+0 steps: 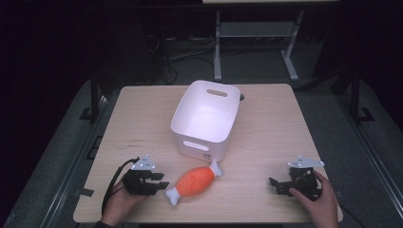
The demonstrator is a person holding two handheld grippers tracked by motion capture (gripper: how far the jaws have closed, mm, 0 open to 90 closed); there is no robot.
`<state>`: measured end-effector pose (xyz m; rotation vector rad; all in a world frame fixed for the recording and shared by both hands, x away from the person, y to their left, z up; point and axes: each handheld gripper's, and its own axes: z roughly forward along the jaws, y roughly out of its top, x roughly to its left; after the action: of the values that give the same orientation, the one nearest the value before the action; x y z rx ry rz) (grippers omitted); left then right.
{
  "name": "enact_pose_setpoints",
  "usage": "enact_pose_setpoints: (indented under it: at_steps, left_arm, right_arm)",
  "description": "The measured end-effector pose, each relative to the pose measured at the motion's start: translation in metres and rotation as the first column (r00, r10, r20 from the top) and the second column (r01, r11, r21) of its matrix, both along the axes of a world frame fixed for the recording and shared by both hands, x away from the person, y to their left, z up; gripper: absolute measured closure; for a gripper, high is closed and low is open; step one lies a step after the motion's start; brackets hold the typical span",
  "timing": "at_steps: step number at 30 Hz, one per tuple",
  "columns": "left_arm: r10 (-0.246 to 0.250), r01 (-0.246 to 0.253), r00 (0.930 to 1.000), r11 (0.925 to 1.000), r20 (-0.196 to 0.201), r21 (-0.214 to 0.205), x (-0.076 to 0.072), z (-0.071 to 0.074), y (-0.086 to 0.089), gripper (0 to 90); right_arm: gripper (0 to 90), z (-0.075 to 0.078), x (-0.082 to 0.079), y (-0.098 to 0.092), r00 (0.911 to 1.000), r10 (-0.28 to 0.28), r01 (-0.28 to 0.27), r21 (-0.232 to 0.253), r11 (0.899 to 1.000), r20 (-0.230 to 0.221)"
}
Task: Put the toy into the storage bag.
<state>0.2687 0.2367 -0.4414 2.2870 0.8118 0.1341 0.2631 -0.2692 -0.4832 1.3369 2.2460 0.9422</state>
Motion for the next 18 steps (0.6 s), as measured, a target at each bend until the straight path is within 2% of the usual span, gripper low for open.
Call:
enact_pose_setpoints:
  at_steps: [6,10,12,14,18]
  left_arm:
    - [0.039,-0.039,0.9992,0.9992,0.006,-0.009,0.004,0.006,0.005,36.4]
    - [0.046,-0.046,0.9988,0.9989,0.016,0.004,0.005,0.010,0.003,26.9]
    - [0.049,-0.049,0.9986,0.9988,0.017,0.004,0.005,0.013,0.001,23.9]
    - [0.041,-0.041,0.9989,0.9989,0.025,0.023,0.006,0.015,-0.001,19.5]
    - [0.036,-0.037,0.9992,0.9991,0.019,0.023,0.007,0.020,-0.007,16.1]
  right_arm:
    - [0.9,0.000,0.000,0.000,1.0000,0.000,0.000,0.000,1.000,0.000]
    - [0.9,0.000,0.000,0.000,1.0000,0.000,0.000,0.000,1.000,0.000]
    - [0.9,0.000,0.000,0.000,1.0000,0.001,-0.001,0.000,1.000,0.000]
    - [0.9,0.000,0.000,0.000,1.0000,0.001,-0.001,0.000,1.000,0.000]
    - [0.9,0.000,0.000,0.000,1.0000,0.001,-0.001,0.000,1.000,0.000]
